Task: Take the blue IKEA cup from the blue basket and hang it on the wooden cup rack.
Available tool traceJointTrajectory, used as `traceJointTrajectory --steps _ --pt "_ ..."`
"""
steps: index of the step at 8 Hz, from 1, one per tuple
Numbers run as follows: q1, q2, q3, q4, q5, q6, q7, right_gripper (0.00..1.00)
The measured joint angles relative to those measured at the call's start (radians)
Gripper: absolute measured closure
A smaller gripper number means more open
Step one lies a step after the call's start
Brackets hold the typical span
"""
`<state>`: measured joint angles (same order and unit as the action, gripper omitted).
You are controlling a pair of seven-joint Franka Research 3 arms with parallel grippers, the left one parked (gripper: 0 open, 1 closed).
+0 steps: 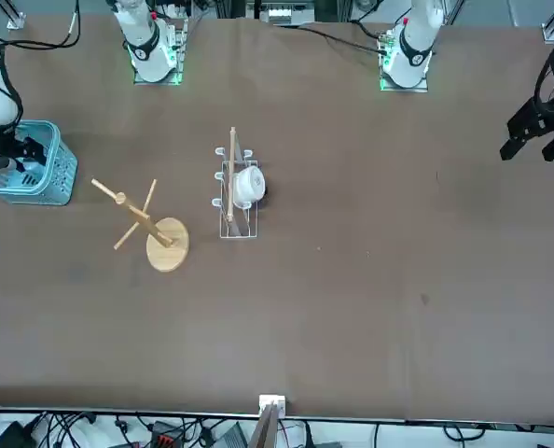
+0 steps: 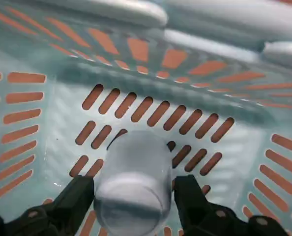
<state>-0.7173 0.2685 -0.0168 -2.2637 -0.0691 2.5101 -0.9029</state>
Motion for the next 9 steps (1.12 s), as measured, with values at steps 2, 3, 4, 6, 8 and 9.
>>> traceJointTrajectory --steps 2,3,4,6,8,9 --pt "0.000 0.000 0.001 0.000 0.000 -0.002 0.000 0.01" --pt "0.000 0.000 0.001 0.000 0.000 -0.006 0.000 0.01" --pt "0.000 0.000 0.001 0.000 0.000 -0.014 0.000 0.04" --pt "0.000 -0.003 0.001 0.002 0.000 -0.031 -0.002 0.14" --pt "0.000 -0.005 0.001 0.003 0.000 -0.037 -0.004 0.15" --pt "0.000 -0.005 0.001 0.003 0.000 -0.038 -0.005 0.15"
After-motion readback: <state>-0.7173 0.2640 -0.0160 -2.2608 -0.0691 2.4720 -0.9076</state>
